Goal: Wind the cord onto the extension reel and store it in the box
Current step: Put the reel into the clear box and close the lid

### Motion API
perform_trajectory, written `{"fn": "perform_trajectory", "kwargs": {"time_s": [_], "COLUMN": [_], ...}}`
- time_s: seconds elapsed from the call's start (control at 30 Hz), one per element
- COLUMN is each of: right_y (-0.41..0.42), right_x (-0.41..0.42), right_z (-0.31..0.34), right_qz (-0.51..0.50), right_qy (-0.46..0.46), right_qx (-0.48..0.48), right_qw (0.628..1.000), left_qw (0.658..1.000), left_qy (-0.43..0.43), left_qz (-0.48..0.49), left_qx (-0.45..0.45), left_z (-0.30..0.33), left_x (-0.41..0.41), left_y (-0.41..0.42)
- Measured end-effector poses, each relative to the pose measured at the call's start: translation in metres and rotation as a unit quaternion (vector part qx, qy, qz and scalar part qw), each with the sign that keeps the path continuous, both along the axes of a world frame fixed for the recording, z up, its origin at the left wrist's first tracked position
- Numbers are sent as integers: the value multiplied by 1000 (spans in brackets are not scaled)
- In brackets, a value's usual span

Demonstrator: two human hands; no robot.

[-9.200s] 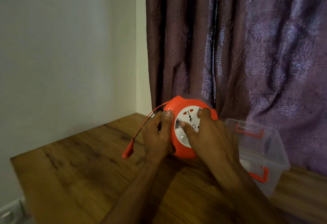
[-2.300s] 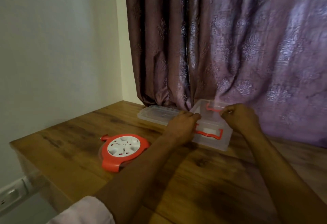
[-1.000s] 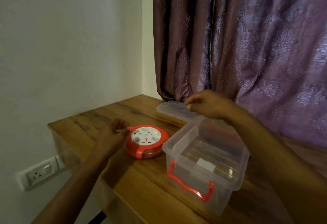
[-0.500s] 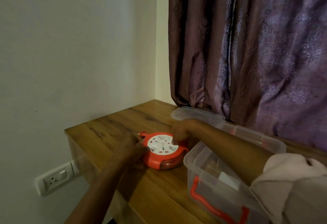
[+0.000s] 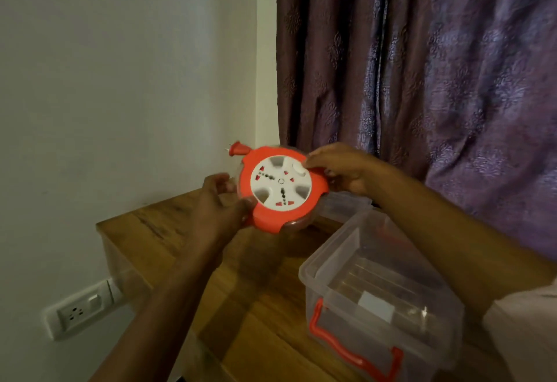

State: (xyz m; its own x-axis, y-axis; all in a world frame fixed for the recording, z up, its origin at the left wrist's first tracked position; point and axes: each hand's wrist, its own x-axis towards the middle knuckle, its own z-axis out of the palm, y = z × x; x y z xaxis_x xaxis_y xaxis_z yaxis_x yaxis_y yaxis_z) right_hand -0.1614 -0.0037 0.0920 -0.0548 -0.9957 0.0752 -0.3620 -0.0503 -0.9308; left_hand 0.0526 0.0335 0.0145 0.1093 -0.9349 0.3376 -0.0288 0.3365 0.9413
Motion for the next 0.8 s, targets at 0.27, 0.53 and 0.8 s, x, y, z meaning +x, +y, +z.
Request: {"fn": "perform_trajectory", "kwargs": {"time_s": [0.27,0.53,0.8], "right_y": [45,71,68], "right_x": [-74,-134,-142], "right_z": [7,-4,-26], "right_qz": [72,168,211], "right_qy": [-184,-70,-23], "right_qx": [-114,-80,18], "right_qw": [974,980,977], "left_qw": [994,948,930], "left_qy": [52,144,-254], "left_qz": [-95,-279,-268], "left_qx": [-22,58,0], "left_z": [25,18,18], "left_x": [-61,-47,-65], "left_y": [47,48,53]}}
